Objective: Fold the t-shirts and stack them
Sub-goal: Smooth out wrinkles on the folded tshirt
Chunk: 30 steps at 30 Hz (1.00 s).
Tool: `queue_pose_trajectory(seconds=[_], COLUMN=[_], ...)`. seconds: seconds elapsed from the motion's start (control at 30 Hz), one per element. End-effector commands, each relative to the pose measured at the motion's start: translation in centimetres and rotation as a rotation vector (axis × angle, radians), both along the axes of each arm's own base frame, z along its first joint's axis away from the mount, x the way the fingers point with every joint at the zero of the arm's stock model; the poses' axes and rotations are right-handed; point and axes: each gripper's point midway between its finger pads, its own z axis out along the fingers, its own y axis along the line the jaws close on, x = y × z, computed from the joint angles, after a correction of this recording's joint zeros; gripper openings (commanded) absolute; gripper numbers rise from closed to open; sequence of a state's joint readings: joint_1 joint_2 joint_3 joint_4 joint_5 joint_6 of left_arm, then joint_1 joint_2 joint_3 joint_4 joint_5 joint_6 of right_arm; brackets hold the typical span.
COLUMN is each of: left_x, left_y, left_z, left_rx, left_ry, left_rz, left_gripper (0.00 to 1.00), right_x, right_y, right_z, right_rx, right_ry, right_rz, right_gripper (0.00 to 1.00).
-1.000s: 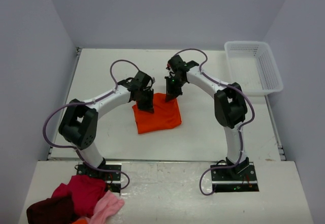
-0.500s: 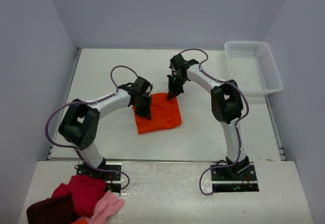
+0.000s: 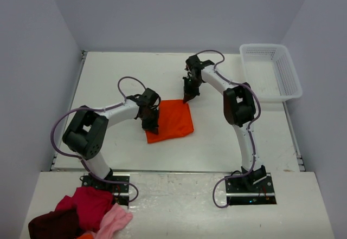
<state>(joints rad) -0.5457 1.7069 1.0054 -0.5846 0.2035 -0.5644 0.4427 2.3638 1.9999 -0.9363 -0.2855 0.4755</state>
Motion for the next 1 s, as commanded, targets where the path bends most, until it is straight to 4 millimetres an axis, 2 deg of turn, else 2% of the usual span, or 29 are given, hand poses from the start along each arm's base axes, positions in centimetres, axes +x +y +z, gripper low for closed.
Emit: queue_pose_trajectory(seconds=[0.0, 0.17, 0.23, 0.27, 0.3, 0.37, 0.4, 0.43, 0.47, 0.5, 0.53, 0.6, 0.63, 0.67, 0.73, 0.77, 0.83, 0.87, 0.93, 0.97], left_x=[0.7, 1.0, 1.5, 1.7, 1.7, 2.7, 2.7, 3.3, 3.7, 3.8, 4.5, 5.0, 5.7, 6.0, 7.2, 7.6, 8.8, 9.1, 10.3, 10.6], left_y=[0.1, 0.1, -0.2, -0.4, -0.3, -0.6, -0.4, -0.7, -0.9, -0.8, -1.2, -1.1, -1.5, -1.6, -2.1, -2.1, -2.3, -2.3, -1.8, -1.5], left_z=[0.4, 1.2, 2.2, 2.6, 3.0, 4.1, 4.4, 5.3, 5.7, 6.0, 6.8, 6.9, 7.5, 7.0, 7.4, 6.4, 6.2, 5.0, 4.4, 3.5], left_rx=[-0.004, -0.010, -0.025, -0.031, -0.028, -0.026, -0.012, -0.017, -0.023, -0.014, -0.024, -0.005, -0.015, -0.004, -0.003, 0.016, 0.018, 0.029, 0.031, 0.038], left_ry=[-0.049, -0.073, -0.094, -0.104, -0.104, -0.131, -0.125, -0.144, -0.158, -0.159, -0.179, -0.180, -0.197, -0.187, -0.206, -0.184, -0.181, -0.153, -0.142, -0.125], left_rz=[0.008, 0.006, 0.006, 0.006, 0.004, 0.006, 0.008, 0.008, 0.010, 0.011, 0.011, 0.010, 0.008, 0.007, -0.002, -0.006, -0.004, -0.004, 0.020, 0.027], left_gripper=[0.00, 0.00, 0.00, 0.00, 0.00, 0.00, 0.00, 0.00, 0.00, 0.00, 0.00, 0.00, 0.00, 0.00, 0.00, 0.00, 0.00, 0.00, 0.00, 0.00], right_x=[2.0, 3.4, 3.4, 3.3, 3.0, 1.6, 0.6, -0.8, -1.6, -2.6, -4.6, -5.7, -7.1, -7.3, -8.7, -8.9, -9.7, -10.1, -10.4, -10.5], right_y=[-0.9, -0.3, -0.6, -0.7, -0.7, -1.2, -1.2, -1.6, -1.5, -1.7, -2.4, -2.7, -3.1, -3.1, -3.2, -3.0, -2.5, -2.2, -1.4, -1.1], right_z=[1.3, 4.5, 5.6, 7.3, 8.1, 8.3, 10.3, 11.0, 9.3, 10.8, 8.9, 9.2, 7.7, 7.6, 6.8, 6.8, 6.4, 6.3, 6.1, 6.1], right_rx=[-0.017, 0.013, 0.007, 0.016, 0.025, 0.027, 0.055, 0.079, 0.085, 0.115, 0.101, 0.123, 0.115, 0.124, 0.133, 0.139, 0.143, 0.144, 0.145, 0.150], right_ry=[-0.068, -0.157, -0.172, -0.201, -0.213, -0.192, -0.216, -0.221, -0.181, -0.206, -0.148, -0.164, -0.123, -0.129, -0.100, -0.097, -0.081, -0.070, -0.062, -0.056], right_rz=[0.019, 0.061, 0.061, 0.060, 0.059, 0.052, 0.054, 0.044, 0.043, 0.041, 0.030, 0.029, 0.026, 0.025, 0.033, 0.039, 0.060, 0.070, 0.086, 0.091], right_gripper=[0.00, 0.00, 0.00, 0.00, 0.00, 0.00, 0.00, 0.00, 0.00, 0.00, 0.00, 0.00, 0.00, 0.00, 0.00, 0.00, 0.00, 0.00, 0.00, 0.00])
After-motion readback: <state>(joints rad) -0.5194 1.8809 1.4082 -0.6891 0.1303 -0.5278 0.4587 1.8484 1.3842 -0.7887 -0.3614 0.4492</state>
